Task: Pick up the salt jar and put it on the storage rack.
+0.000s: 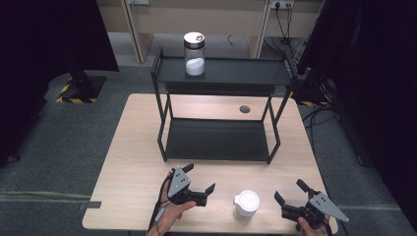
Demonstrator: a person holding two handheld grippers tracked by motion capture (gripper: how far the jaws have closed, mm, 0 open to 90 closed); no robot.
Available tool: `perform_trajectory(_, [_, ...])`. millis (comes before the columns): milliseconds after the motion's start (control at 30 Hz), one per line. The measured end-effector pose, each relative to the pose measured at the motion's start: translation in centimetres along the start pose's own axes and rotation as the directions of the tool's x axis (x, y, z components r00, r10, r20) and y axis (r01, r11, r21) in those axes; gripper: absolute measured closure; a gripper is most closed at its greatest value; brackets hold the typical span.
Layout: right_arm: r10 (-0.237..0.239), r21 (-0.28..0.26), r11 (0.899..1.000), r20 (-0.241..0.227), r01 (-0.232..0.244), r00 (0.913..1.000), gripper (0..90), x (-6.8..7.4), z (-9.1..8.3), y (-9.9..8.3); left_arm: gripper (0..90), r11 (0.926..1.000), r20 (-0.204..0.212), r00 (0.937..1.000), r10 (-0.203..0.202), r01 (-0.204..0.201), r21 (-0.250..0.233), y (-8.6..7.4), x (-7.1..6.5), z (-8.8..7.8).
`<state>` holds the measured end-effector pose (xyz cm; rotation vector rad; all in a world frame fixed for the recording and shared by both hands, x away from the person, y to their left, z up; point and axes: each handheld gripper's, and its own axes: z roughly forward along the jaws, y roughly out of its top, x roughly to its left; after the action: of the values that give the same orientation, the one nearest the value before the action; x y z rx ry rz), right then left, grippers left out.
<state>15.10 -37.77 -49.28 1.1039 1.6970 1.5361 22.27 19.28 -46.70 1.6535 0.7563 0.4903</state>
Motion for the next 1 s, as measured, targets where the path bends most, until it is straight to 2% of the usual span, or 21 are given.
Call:
perform_trajectory(167, [0.004, 0.001, 1.000, 0.001, -0.004, 1.0000, 0.3, -0.02, 0.00, -0.01, 0.2, 0.9999, 0.002, 1.0000, -0.007, 0.007, 0.008, -0.18, 0.07, 0.09])
perform_trajectory(1000, [0.012, -0.001, 1.000, 0.005, -0.012, 0.9999, 0.3, 0.06, -0.06, -0.12, 0.2, 0.9999, 0.014, 0.9999, -0.006, 0.006, -0.016, 0.15, -0.04, 0.06])
